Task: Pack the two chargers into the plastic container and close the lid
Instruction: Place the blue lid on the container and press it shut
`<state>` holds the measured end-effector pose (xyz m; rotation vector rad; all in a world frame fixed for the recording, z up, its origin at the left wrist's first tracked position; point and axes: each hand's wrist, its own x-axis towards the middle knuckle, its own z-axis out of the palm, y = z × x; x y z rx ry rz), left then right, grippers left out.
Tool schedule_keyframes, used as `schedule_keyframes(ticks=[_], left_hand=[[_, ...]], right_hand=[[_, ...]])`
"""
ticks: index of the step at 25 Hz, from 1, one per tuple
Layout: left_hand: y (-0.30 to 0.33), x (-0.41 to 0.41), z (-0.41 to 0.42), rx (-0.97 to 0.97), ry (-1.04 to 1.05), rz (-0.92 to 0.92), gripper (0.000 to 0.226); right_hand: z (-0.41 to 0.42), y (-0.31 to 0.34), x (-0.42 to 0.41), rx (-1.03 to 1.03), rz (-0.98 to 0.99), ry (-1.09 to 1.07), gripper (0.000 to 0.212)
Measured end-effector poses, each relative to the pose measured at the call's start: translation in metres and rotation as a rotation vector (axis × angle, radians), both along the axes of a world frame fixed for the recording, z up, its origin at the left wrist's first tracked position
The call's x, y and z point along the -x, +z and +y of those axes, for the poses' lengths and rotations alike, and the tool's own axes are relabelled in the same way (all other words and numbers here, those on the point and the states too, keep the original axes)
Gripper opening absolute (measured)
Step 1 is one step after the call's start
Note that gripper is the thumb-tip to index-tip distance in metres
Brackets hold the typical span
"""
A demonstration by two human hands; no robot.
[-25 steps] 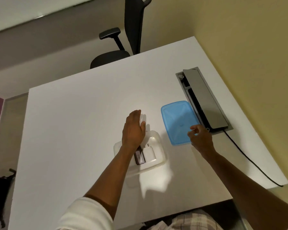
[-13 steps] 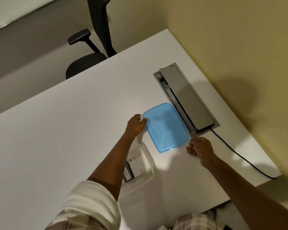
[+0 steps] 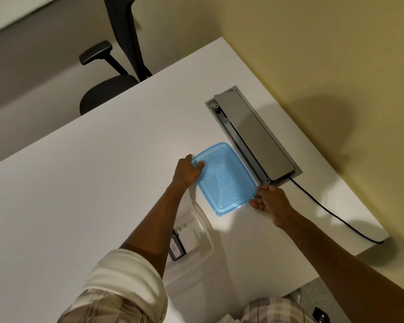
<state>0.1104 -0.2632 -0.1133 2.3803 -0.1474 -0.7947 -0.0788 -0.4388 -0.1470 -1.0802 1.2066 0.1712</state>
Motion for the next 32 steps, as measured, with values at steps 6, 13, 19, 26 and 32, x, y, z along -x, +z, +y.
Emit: schedule_keyframes(ticks=[6,13,19,26,32], left_hand=[[0.036,0.010,0.031,0.096,0.157,-0.073,0.047],[0.089,0.030,0.087,0.235,0.314,-0.132,0.048],[0.108,0.061,0.144,0.293,0.421,-0.189,0.045],[0.105,0.111,0.188,0.411,0.495,-0.197,0.039],[0.085,0.149,0.224,0.446,0.448,-0.196,0.043]], right_hand=[[0.012,0.028,-0.014,0.062,-0.096,0.040,0.011],[0.044,0.071,-0.026,0.173,-0.188,0.189,0.007],[0.083,0.097,-0.020,0.333,-0.277,0.329,0.015],[0.124,0.094,0.021,0.532,-0.371,0.337,0.021],[0.164,0.096,0.053,0.669,-0.382,0.378,0.005]])
